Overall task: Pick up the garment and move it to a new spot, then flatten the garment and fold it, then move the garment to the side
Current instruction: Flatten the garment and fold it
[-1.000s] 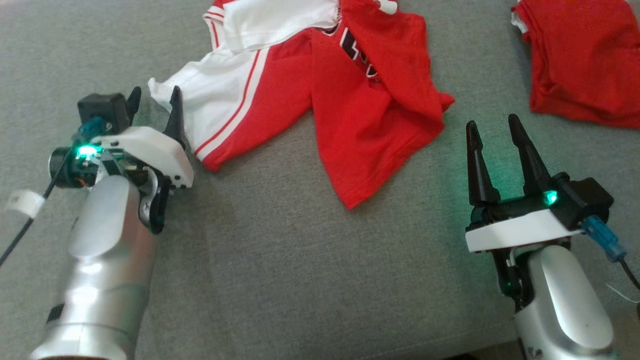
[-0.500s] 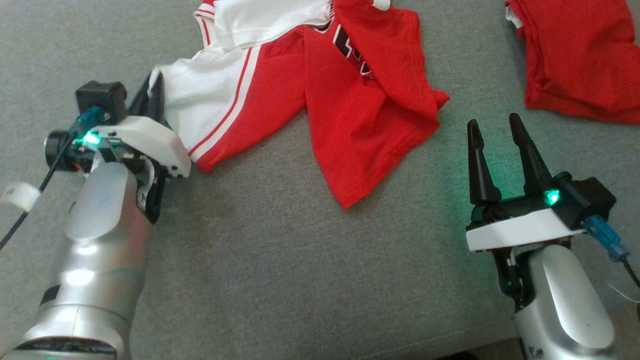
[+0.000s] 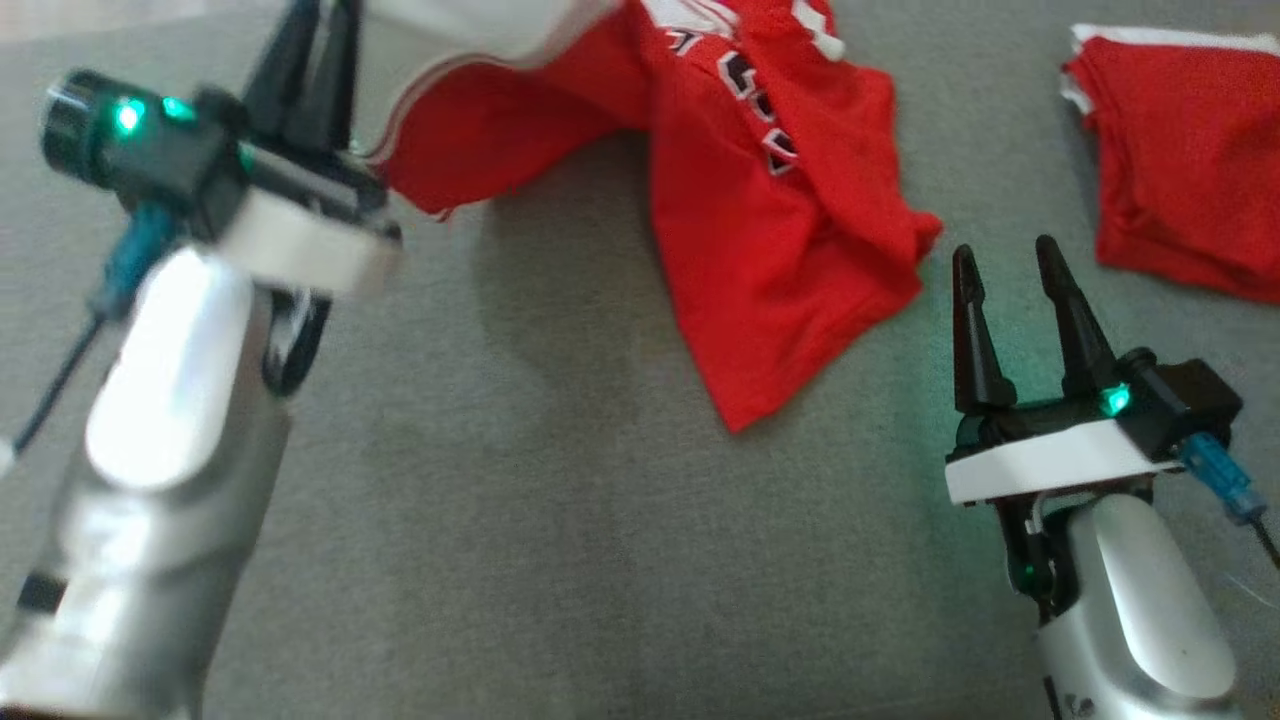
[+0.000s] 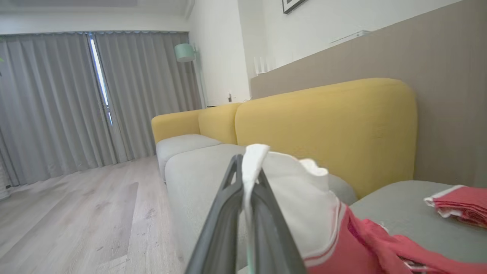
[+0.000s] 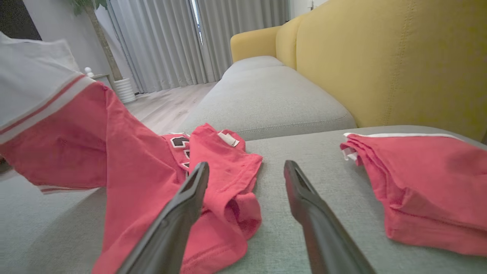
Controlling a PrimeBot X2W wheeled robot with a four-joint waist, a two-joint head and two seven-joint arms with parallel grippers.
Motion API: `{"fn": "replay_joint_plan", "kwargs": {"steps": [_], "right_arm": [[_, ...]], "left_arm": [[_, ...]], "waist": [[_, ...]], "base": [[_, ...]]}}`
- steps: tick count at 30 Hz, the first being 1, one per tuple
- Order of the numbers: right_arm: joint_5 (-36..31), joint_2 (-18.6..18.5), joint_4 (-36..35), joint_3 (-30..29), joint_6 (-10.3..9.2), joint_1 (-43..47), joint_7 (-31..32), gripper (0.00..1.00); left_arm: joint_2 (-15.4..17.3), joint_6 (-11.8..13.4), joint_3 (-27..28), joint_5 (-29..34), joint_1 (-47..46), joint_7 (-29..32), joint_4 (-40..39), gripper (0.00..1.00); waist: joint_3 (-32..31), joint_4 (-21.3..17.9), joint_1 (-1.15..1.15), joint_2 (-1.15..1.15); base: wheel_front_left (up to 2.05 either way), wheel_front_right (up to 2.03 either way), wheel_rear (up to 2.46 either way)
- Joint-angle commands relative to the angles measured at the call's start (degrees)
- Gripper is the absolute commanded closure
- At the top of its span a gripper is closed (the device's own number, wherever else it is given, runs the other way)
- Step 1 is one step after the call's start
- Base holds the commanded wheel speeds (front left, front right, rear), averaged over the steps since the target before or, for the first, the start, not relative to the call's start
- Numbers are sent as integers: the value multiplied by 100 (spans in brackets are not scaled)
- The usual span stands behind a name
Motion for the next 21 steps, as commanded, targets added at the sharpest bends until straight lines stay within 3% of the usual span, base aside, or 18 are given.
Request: {"fn": "replay_joint_plan", "kwargs": {"steps": [1,5,6,8,15,16,17,21], "right_arm": [[-52,21,-119,106,37,-1,-62,0],[-73,21,-25,96,37,64,-62,0],[-89,21,26,104,37,81,-62,0],[-96,21,77,115,37,82,-62,0],[-81,21,212,103,37,89,-62,0],[-80,21,226,113,37,93,-62,0],[-78,21,238,122,37,96,-62,0],[-75,21,270,161,37,123,-62,0]], "left_arm": [[375,11,20,-95,149,-21,-365,100],[1102,10,-634,-139,640,-22,-1085,100],[1486,10,-965,-137,848,-23,-1327,100],[1881,10,-1278,-96,1029,-23,-1478,100],[2780,9,-2124,-277,1594,40,-1291,100],[2827,9,-2176,-250,1633,98,-1158,63],[2845,33,-2212,-202,1656,124,-1044,0],[2626,435,-2026,-370,1742,127,-709,0]], "waist": [[-151,187,0,0],[-332,444,0,0],[-407,554,0,0],[-471,637,0,0],[-603,828,0,0],[-618,843,0,0],[-629,853,0,0],[-702,877,0,0]], "base": [[0,0,0],[0,0,0],[0,0,0],[0,0,0],[0,0,0],[0,0,0],[0,0,0],[0,0,0]]}}
